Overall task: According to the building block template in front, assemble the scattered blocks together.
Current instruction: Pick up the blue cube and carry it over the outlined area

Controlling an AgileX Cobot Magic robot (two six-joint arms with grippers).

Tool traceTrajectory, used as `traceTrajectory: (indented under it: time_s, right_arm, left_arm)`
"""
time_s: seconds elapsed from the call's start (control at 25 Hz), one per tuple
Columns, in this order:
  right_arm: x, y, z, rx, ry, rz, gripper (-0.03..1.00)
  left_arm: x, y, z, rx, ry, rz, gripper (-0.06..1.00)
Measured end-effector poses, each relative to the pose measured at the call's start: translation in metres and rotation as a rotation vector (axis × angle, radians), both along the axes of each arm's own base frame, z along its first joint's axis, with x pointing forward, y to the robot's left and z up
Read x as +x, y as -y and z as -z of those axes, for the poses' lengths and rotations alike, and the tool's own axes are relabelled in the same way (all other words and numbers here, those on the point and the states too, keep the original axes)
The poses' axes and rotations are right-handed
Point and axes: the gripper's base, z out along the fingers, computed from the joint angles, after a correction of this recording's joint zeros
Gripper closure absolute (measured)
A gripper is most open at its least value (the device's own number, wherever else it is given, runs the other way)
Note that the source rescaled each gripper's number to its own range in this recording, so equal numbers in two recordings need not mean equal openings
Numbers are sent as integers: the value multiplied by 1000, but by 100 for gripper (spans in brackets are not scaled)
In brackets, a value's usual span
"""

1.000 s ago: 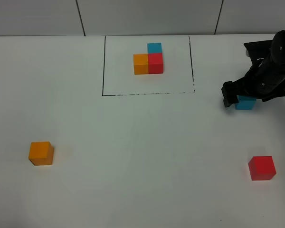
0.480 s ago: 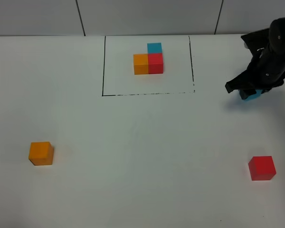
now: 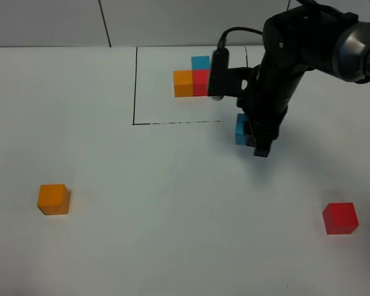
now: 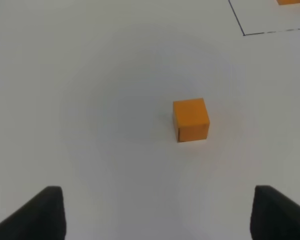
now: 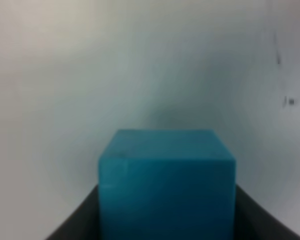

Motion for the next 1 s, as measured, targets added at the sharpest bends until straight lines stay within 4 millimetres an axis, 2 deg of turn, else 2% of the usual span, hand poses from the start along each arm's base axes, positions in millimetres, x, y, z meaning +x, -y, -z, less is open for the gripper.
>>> traceTrajectory:
  time_s: [0.08, 0.44, 0.6, 0.8, 1.0]
  right_arm:
    - [3, -12, 0, 32, 7, -38, 94]
    - [18, -40, 24, 65, -45, -132, 94]
    - [27, -53, 28, 79, -49, -148, 94]
    - [39, -60, 39, 76, -62, -168, 94]
    - [45, -63, 60, 59, -82, -197, 94]
  left_arm:
    - [0, 0, 0, 0, 0, 0, 23]
    - [0, 0, 0, 0, 0, 0, 23]
    - [0, 0, 0, 0, 0, 0, 23]
    - [0, 0, 0, 0, 0, 0, 23]
    - [0, 0, 0, 0, 0, 0, 23]
